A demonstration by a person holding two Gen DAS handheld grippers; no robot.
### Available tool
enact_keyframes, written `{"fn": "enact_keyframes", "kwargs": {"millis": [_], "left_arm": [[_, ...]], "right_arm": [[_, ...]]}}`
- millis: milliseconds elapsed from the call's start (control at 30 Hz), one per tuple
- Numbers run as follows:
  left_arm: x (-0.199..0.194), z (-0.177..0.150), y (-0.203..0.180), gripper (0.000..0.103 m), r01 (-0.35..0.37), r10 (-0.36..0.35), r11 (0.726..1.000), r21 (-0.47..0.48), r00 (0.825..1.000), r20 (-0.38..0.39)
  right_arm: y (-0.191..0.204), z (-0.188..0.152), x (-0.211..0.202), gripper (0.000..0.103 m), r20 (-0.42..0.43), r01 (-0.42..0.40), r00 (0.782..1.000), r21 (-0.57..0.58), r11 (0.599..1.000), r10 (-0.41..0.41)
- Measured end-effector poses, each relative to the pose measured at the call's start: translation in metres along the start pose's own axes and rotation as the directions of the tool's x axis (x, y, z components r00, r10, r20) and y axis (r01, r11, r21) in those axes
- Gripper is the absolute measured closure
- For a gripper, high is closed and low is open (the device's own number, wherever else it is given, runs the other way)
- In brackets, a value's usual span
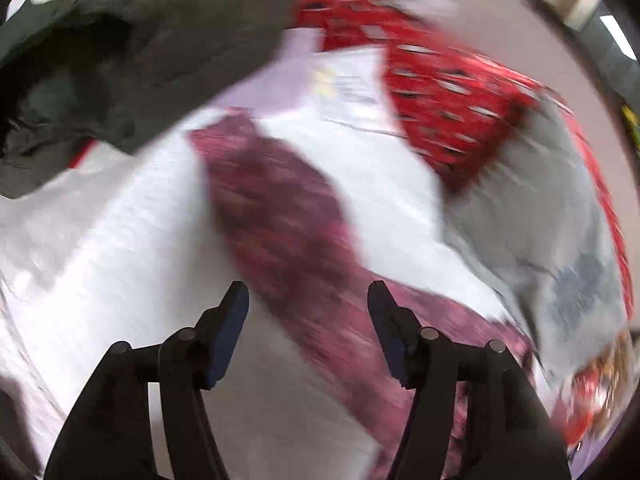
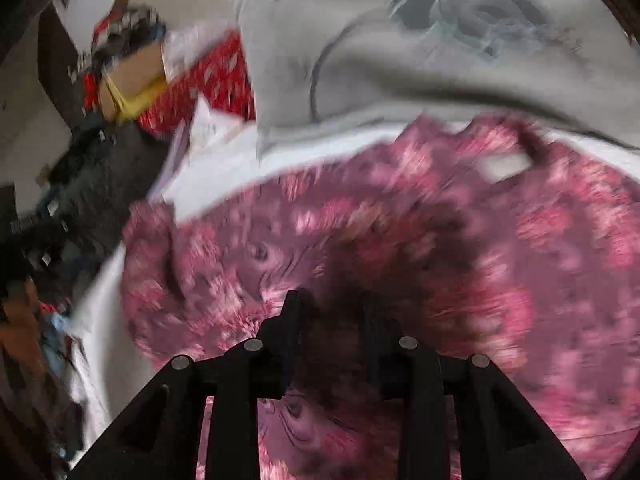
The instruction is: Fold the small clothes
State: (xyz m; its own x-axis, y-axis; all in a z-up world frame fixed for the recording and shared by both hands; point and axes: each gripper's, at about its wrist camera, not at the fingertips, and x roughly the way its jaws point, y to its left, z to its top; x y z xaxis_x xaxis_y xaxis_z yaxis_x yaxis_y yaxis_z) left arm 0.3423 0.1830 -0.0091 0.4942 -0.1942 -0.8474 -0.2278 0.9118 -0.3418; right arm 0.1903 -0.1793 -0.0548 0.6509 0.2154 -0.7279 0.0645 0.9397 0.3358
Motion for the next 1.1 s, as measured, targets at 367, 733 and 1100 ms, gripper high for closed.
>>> {"fn": "enact_keyframes", "kwargs": {"millis": [367, 733, 1100], "left_arm": [[0.104, 0.050, 0.035, 0.042, -0.061, 0.039, 0.989, -0.135, 0.986, -0.161], [0.055, 0.056, 0.013, 0.101, 0.088, -0.087, 0.988, -0.124, 0.996, 0.011], [-0.026, 0.007, -0.096, 0.101, 0.138, -0.148, 0.982, 0.131, 0.987, 0.065]], "right_arm": [[-0.008, -0.012, -0.001, 0.066, 0.104, -0.045, 0.994, -0.002, 0.999, 0.045], [-0.010, -0.014, -0.005, 0.065, 0.103, -0.055, 0.993, 0.003, 0.998, 0.054], [-0.050, -0.023, -0.061, 0.053, 0.083, 0.105, 0.991, 0.026, 0.994, -0.107]]}}
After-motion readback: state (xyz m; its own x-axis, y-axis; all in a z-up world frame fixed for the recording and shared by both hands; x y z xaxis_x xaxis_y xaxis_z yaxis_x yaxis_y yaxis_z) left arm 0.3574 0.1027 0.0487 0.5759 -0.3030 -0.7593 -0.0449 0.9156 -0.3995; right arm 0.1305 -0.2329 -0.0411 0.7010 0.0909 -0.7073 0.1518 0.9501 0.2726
